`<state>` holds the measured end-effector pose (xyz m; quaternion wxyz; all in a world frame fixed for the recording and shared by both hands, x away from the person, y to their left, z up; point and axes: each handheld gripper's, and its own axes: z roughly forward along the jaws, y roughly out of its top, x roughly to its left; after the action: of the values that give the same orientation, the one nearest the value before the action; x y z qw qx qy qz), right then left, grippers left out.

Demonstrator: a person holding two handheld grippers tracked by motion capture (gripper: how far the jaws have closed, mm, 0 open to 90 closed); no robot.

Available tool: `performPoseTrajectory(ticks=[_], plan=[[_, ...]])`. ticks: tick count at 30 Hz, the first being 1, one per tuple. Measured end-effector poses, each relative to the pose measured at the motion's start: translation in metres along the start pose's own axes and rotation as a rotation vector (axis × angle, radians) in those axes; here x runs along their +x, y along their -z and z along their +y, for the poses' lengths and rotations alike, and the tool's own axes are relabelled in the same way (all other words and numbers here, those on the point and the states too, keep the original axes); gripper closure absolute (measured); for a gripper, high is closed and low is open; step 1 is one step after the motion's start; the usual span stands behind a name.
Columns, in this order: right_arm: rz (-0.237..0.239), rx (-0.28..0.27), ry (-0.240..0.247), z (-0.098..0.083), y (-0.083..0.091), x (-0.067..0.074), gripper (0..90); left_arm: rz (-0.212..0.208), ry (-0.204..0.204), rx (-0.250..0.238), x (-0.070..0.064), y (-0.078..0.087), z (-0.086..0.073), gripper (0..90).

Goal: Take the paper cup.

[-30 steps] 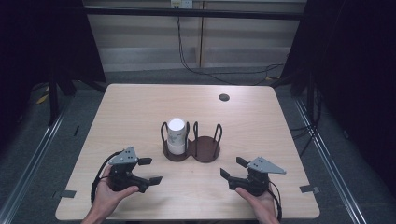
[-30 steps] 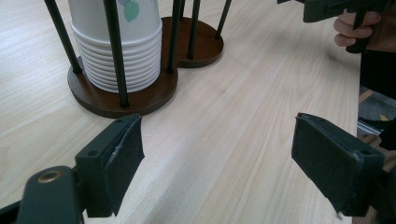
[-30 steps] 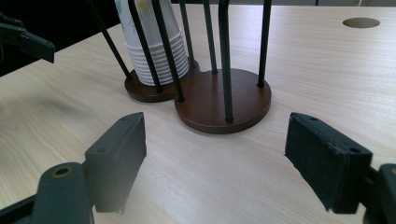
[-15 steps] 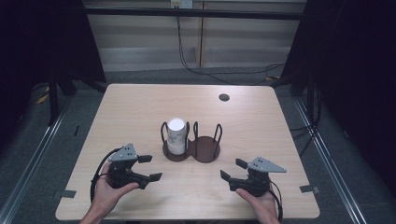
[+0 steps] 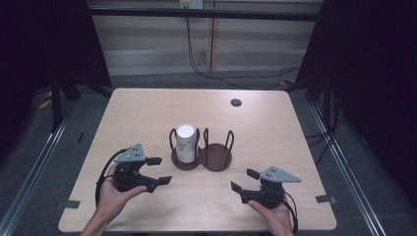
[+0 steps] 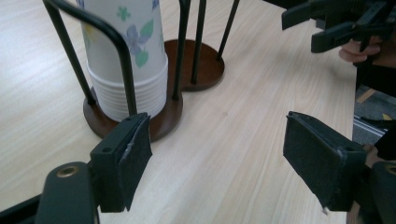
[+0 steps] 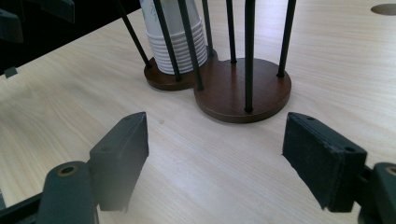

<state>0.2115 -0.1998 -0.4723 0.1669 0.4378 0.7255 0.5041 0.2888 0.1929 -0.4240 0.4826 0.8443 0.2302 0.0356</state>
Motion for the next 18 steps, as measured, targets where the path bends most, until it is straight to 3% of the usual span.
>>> performPoseTrajectory(ticks=[6,18], plan=[[0.006,0.008,-0.009,-0.001,-0.002,0.000,21.9,0.011,-0.026,0.019,0.004,-0.001,0.012,23.6],[0.017,0.026,-0.005,-0.001,-0.003,0.001,21.5,0.013,-0.031,0.050,0.012,-0.006,0.030,23.4]])
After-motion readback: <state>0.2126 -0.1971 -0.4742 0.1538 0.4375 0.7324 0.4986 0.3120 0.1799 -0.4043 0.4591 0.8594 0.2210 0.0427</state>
